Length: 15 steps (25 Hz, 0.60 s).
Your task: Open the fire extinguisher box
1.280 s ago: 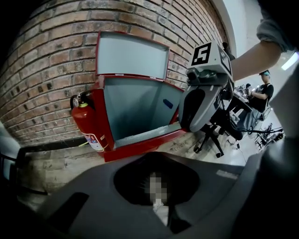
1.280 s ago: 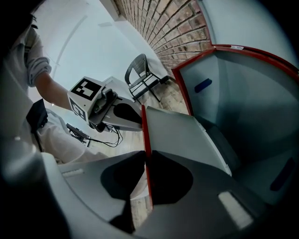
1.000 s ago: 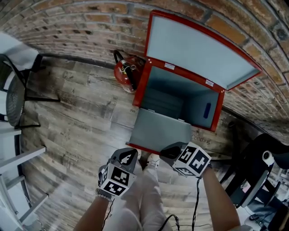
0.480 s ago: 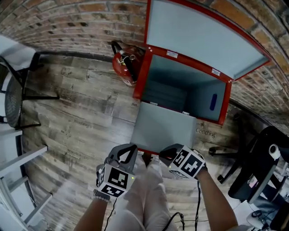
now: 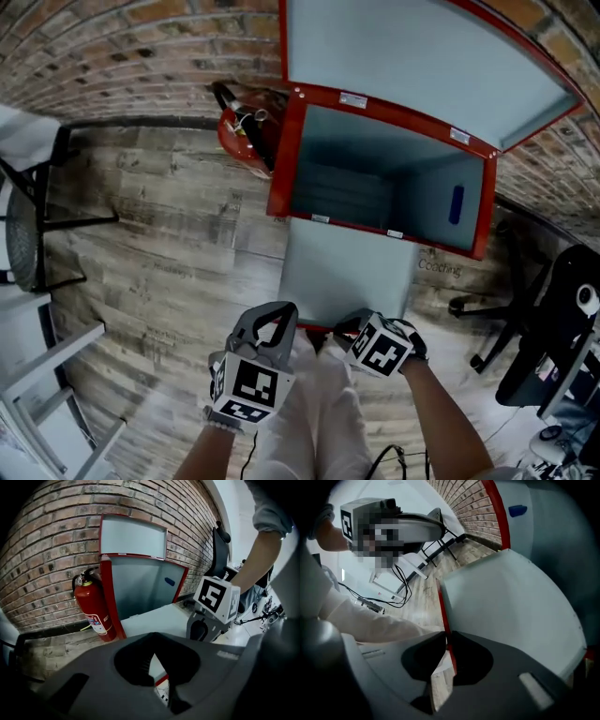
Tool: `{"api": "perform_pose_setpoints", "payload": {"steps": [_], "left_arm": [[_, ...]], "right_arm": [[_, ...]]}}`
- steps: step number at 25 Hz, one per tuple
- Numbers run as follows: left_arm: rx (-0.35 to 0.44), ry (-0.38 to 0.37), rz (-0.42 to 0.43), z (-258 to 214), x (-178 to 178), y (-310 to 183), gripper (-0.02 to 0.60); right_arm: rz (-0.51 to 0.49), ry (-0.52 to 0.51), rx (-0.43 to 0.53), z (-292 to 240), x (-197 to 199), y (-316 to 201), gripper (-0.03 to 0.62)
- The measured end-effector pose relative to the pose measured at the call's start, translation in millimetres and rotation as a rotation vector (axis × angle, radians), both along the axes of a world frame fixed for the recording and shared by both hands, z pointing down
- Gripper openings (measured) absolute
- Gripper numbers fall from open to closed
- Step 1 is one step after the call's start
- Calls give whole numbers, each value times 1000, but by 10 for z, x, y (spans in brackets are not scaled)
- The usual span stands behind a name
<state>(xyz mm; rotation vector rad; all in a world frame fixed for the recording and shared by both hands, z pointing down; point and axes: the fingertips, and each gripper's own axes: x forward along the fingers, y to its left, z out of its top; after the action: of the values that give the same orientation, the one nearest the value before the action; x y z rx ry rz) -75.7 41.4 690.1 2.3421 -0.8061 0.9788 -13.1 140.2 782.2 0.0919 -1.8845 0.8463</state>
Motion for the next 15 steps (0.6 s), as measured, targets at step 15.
{"api": "perform_pose_setpoints", "payload": {"steps": [15], "left_arm": [[6,20,33,325,168,-286,3]], "right_arm": [[22,111,37,947,15,-54,52]]}}
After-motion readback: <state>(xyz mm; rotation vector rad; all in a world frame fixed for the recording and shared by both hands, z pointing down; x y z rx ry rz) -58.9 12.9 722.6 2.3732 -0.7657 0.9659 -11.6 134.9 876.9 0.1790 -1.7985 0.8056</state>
